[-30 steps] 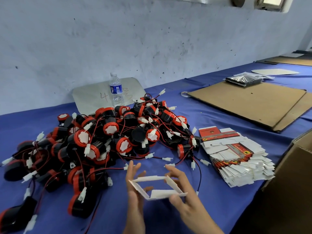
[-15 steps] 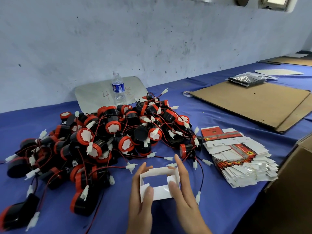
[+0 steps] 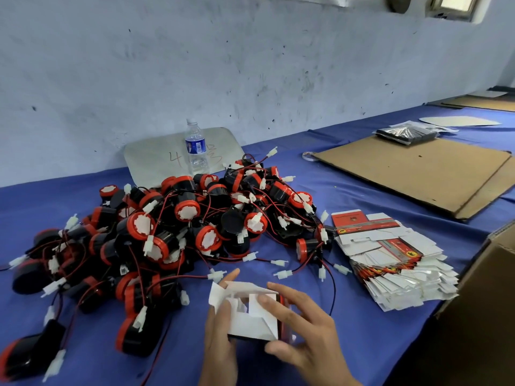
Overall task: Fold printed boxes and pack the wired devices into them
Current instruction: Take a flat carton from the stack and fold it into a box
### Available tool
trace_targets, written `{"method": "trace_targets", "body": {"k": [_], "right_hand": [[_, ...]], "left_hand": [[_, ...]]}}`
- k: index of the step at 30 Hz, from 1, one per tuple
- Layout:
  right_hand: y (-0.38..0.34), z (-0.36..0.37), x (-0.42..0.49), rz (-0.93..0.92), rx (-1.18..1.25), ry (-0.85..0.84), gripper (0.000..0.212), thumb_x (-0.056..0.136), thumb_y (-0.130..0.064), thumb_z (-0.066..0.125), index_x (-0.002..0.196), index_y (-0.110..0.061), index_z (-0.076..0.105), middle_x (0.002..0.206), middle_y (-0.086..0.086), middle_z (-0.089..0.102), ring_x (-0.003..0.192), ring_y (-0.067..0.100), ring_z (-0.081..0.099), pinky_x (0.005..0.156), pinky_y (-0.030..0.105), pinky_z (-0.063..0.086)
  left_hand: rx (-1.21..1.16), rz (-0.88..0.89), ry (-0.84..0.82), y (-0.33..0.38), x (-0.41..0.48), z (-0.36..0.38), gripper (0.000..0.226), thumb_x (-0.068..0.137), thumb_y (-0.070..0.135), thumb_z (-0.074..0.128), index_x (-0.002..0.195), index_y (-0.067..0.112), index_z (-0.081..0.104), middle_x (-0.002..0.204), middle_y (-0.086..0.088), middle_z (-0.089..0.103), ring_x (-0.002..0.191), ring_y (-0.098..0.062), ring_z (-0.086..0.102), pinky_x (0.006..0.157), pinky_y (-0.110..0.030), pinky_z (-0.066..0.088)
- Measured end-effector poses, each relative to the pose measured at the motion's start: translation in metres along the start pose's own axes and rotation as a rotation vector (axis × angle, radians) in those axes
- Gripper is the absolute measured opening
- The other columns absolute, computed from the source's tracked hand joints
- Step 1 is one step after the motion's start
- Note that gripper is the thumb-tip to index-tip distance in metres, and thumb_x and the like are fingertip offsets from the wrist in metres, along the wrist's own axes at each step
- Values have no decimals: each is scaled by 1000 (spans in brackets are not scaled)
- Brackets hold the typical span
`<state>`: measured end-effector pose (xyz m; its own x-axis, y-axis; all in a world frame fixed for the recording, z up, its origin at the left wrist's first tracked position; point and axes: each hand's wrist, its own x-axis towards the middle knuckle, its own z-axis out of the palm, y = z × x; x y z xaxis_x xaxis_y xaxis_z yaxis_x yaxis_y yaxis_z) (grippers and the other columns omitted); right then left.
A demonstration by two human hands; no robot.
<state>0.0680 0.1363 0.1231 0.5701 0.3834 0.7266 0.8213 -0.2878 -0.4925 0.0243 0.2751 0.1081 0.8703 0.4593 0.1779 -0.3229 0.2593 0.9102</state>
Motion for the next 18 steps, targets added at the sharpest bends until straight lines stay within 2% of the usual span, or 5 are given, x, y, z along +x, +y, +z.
{"method": "trace_targets", "body": {"k": [2,7,11,16,18], "right_hand": [[0,1,2,116,67,-12,44,88,-66,47,118,-36,59,119,-18,57,91,-5,58,70,10,44],[6,-2,1,467,309,82,53,82,-78,41,101,-35,65,74,-4,66,59,21,61,49,38,46],[4,-7,0,483,366,71,38,84,-64,46,89,-32,67,81,-3,69,65,21,65,51,37,49],[-2,-4,0,530,559,86,25,80,-53,57,77,-29,62,97,6,63,83,38,62,74,56,52],[-5,-3,1,525,603,82,18,78,-49,60,87,-33,65,103,3,66,86,29,65,73,54,54]], "left_hand": [[69,34,-37,1,7,-1,90,56,72,71,134,31,51,137,-14,54,119,-36,54,100,-57,40],[268,190,-128,-2,-4,4,51,84,50,60,133,43,51,128,9,63,105,-14,67,78,-24,54],[369,177,-132,-3,-3,1,39,83,60,54,113,37,64,112,-9,67,89,-32,68,70,-52,56],[324,60,-137,-2,-7,3,37,80,63,49,92,30,62,82,-19,67,66,-42,65,57,-61,52],[252,-11,-151,-1,-7,3,40,79,62,50,94,27,62,79,-22,67,67,-46,65,59,-62,52]]}}
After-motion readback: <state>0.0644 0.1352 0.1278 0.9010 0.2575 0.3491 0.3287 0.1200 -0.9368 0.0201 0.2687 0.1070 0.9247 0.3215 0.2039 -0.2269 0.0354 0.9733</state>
